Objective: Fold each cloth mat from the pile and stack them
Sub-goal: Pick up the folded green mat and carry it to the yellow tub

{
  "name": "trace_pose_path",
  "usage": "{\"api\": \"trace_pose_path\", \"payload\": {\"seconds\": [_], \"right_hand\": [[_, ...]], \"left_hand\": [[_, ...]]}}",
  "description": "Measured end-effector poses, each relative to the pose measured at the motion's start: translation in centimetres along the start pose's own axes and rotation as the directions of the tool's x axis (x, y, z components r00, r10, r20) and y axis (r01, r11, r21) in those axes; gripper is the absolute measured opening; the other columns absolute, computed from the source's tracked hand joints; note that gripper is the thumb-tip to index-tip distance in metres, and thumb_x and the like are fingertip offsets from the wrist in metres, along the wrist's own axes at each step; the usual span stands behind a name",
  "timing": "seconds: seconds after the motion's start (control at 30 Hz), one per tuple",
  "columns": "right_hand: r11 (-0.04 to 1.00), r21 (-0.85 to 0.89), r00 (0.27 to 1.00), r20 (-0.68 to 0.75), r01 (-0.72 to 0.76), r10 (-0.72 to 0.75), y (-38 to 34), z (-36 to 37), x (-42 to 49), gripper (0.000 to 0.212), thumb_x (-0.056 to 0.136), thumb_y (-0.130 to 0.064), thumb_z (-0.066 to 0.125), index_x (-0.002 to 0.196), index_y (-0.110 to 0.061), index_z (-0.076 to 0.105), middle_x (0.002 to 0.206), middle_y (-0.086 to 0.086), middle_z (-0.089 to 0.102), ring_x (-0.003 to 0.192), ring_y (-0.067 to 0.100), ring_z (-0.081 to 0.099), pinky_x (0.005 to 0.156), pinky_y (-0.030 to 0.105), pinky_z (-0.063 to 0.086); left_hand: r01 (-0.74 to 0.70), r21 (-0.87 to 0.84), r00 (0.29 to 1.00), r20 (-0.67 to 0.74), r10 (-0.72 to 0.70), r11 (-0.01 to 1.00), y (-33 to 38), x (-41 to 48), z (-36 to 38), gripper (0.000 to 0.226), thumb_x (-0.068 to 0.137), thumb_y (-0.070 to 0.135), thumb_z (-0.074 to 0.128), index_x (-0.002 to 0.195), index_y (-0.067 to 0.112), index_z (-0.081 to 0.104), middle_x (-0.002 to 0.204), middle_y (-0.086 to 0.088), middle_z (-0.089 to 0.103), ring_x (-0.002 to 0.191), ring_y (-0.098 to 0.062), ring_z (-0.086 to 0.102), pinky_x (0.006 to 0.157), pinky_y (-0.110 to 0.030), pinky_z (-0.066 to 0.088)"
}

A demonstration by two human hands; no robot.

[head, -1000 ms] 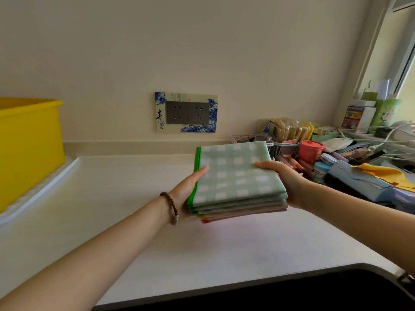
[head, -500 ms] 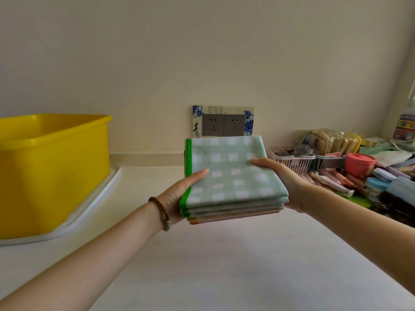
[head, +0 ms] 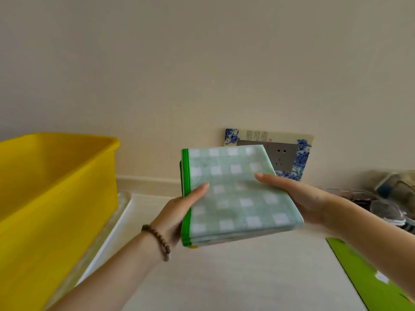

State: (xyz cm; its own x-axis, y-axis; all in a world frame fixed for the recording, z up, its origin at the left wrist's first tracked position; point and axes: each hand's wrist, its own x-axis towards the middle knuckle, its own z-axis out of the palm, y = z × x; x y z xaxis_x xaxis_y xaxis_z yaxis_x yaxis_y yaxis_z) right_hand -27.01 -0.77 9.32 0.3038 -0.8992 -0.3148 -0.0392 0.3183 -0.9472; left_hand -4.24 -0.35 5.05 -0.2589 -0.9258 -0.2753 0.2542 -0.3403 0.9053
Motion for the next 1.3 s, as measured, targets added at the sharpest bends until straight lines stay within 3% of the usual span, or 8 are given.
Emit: {"api": "trace_pose_path", "payload": {"seconds": [0.1, 0.3, 0.6, 0.73, 0.93, 1.07, 1.17, 1.3], "right_hand": [[0.998, 0.010, 0.997, 0.039, -0.061, 0.060, -5.2, 1.3, 0.8, 0.038, 0.073, -0.041, 0.073, 0.098, -0.013, 0.073, 0.101, 0.009, 0.073, 0.086, 0.021, 0.072, 0.065, 0.029, 0.058], [0.995, -0.064, 0.973, 0.214, -0.071, 0.083, -15.8, 5.9, 1.7, 0.029, 0.076, -0.022, 0.068, 0.103, -0.011, 0.069, 0.100, 0.012, 0.072, 0.082, 0.025, 0.071, 0.062, 0.031, 0.057], [0.966, -0.256, 0.874, 0.476, 0.032, 0.097, -22.4, 17.2, 8.0, 0.031, 0.092, -0.033, 0.054, 0.117, -0.017, 0.059, 0.110, 0.004, 0.071, 0.098, 0.022, 0.069, 0.073, 0.029, 0.056], [0.951, -0.303, 0.817, 0.563, 0.066, 0.123, -22.8, 22.6, 11.7, 0.034, 0.093, -0.032, 0.049, 0.123, -0.017, 0.056, 0.115, 0.005, 0.069, 0.104, 0.023, 0.066, 0.081, 0.031, 0.056], [0.907, -0.420, 0.723, 0.626, -0.002, 0.292, -20.8, 28.5, 17.9, 0.034, 0.093, -0.032, 0.050, 0.123, -0.016, 0.056, 0.117, 0.006, 0.068, 0.106, 0.024, 0.065, 0.084, 0.032, 0.055], [0.872, -0.477, 0.644, 0.635, -0.108, 0.427, -18.0, 30.2, 22.5, 0.038, 0.093, -0.032, 0.054, 0.126, -0.014, 0.055, 0.123, 0.009, 0.064, 0.112, 0.025, 0.062, 0.089, 0.034, 0.053], [0.843, -0.508, 0.614, 0.612, -0.178, 0.499, -16.2, 31.2, 25.4, 0.034, 0.089, -0.033, 0.059, 0.117, -0.013, 0.062, 0.117, 0.008, 0.067, 0.104, 0.021, 0.066, 0.083, 0.032, 0.054], [0.795, -0.565, 0.583, 0.577, -0.220, 0.572, -14.3, 32.7, 28.7, 0.029, 0.090, -0.031, 0.054, 0.112, -0.014, 0.063, 0.112, 0.007, 0.070, 0.098, 0.020, 0.068, 0.081, 0.032, 0.055]], "left_hand": [[-0.024, 0.009, 0.998, -0.049, 0.025, 1.000, 5.0, -1.2, 0.1, 0.049, 0.070, 0.040, 0.066, 0.110, 0.012, 0.066, 0.102, -0.007, 0.073, 0.096, -0.023, 0.069, 0.088, -0.039, 0.053], [-0.037, 0.007, 0.980, -0.193, 0.037, 0.999, 14.0, -5.8, -0.8, 0.036, 0.077, 0.041, 0.063, 0.102, 0.015, 0.067, 0.088, 0.000, 0.075, 0.079, -0.013, 0.072, 0.061, -0.023, 0.057], [-0.055, -0.025, 0.944, -0.328, 0.044, 0.998, 22.0, -10.9, -8.8, 0.043, 0.062, 0.041, 0.067, 0.101, 0.022, 0.067, 0.090, 0.001, 0.075, 0.080, -0.016, 0.071, 0.064, -0.031, 0.054], [-0.119, -0.098, 0.884, -0.463, 0.061, 0.988, 21.9, -12.0, -13.1, 0.038, 0.065, 0.038, 0.067, 0.100, 0.022, 0.067, 0.085, 0.001, 0.075, 0.071, -0.015, 0.072, 0.053, -0.028, 0.055], [-0.136, -0.285, 0.826, -0.562, -0.050, 0.949, 18.7, -11.4, -18.8, 0.047, 0.064, 0.044, 0.070, 0.106, 0.024, 0.066, 0.095, -0.004, 0.074, 0.089, -0.026, 0.070, 0.078, -0.044, 0.054], [-0.101, -0.387, 0.765, -0.619, -0.177, 0.917, 16.3, -9.2, -21.3, 0.071, 0.047, 0.049, 0.077, 0.109, 0.017, 0.065, 0.098, -0.008, 0.073, 0.092, -0.029, 0.069, 0.084, -0.049, 0.054], [-0.094, -0.435, 0.723, -0.648, -0.239, 0.895, 14.5, -7.5, -23.2, 0.082, 0.041, 0.054, 0.079, 0.111, 0.015, 0.064, 0.101, -0.010, 0.072, 0.091, -0.030, 0.069, 0.083, -0.050, 0.054], [-0.052, -0.425, 0.666, -0.689, -0.286, 0.904, 12.3, -5.6, -25.6, 0.109, 0.013, 0.074, 0.078, 0.109, 0.024, 0.065, 0.107, -0.005, 0.071, 0.097, -0.030, 0.067, 0.089, -0.051, 0.051]]}}
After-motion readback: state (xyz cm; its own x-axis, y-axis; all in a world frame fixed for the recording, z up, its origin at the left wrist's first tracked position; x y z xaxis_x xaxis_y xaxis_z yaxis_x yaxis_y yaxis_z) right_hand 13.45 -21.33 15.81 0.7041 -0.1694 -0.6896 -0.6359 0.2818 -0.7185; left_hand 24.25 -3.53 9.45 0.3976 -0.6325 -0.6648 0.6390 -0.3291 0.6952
